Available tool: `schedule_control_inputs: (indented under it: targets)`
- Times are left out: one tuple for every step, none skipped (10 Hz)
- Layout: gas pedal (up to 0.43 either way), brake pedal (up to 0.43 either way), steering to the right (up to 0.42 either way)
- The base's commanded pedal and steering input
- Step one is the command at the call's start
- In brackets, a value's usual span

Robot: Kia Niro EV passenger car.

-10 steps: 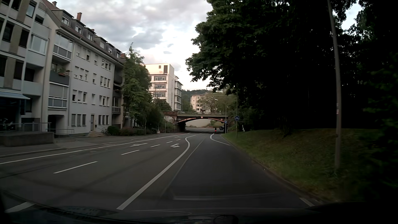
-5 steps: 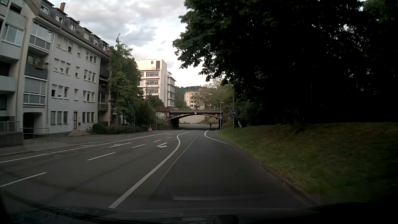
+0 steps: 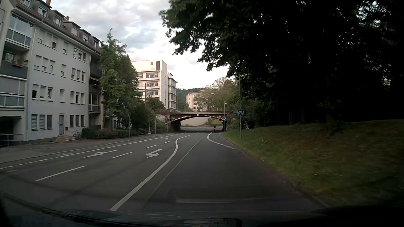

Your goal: Follow the waypoints while adhering to traffic rules and regulations

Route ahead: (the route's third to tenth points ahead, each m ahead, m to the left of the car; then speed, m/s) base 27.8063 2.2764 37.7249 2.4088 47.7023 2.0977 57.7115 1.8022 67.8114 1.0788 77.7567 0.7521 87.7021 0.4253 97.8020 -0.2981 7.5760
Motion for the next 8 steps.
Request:
schedule_control_inputs:
  targets:
    - [0.157,0.0,-0.006]
    - [0.157,0.0,-0.004]
    - [0.157,0.0,-0.005]
    - [0.157,0.0,-0.007]
    - [0.157,0.0,-0.007]
    - [0.157,0.0,-0.01]
    - [0.15,0.0,-0.013]
    - [0.138,0.0,-0.016]
